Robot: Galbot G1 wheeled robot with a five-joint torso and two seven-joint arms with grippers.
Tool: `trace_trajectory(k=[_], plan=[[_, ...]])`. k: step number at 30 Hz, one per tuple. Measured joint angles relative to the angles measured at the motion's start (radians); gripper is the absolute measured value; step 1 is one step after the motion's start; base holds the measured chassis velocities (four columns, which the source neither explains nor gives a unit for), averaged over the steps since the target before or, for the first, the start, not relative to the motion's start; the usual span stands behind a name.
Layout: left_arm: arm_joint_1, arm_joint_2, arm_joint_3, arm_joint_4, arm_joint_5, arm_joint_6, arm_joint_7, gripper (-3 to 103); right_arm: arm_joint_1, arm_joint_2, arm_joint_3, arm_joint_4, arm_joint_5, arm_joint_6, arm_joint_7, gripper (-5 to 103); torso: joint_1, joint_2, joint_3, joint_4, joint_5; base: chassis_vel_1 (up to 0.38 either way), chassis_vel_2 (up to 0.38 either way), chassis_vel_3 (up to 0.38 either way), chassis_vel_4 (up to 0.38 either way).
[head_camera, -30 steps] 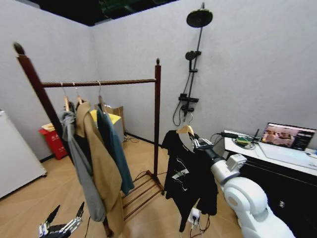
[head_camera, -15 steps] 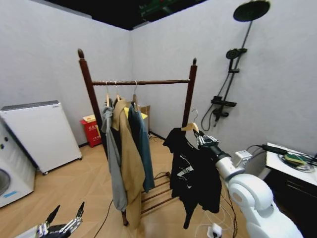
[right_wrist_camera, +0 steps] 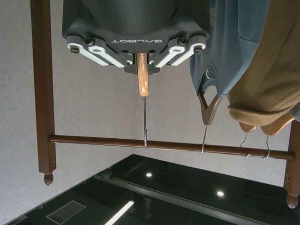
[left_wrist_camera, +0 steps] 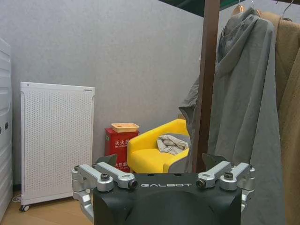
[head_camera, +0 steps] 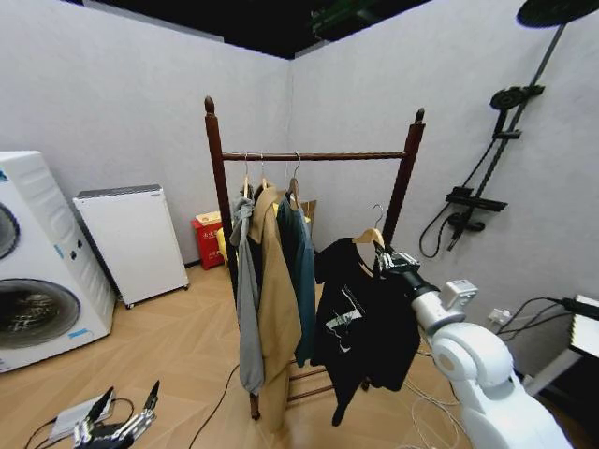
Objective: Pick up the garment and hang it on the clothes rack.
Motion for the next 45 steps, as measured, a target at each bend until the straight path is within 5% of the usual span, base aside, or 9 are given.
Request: trace_trajectory(k=[21, 29, 45], plan=[[0.000, 0.000, 0.000, 0.000, 0.000, 0.000, 0.000, 100, 0.080, -0.045, -0.029, 0.013, -0.004, -0.011, -0.015, 9, 0.001, -0.001, 0.000, -0.0005, 0.0001, -0.145, 0.173, 0.173, -0.139], [0.000, 0.000, 0.000, 0.000, 0.000, 0.000, 0.000, 100, 0.363, -0.133, -0.061, -0.032, 0.086, -0.060, -0.011, 9, -0.001, 0.000, 0.000, 0.0000, 0.0000, 0.055, -0.002, -0.048, 0.039], [0.000, 0.000, 0.000, 0.000, 0.000, 0.000, 0.000, 100, 0.668, -0.132, -0.286, -0.303, 0.263, -0.130, 0.014, 9, 0.000, 0.000, 0.000, 0.0002, 0.0001, 0.001, -0.002, -0.003, 0.000]])
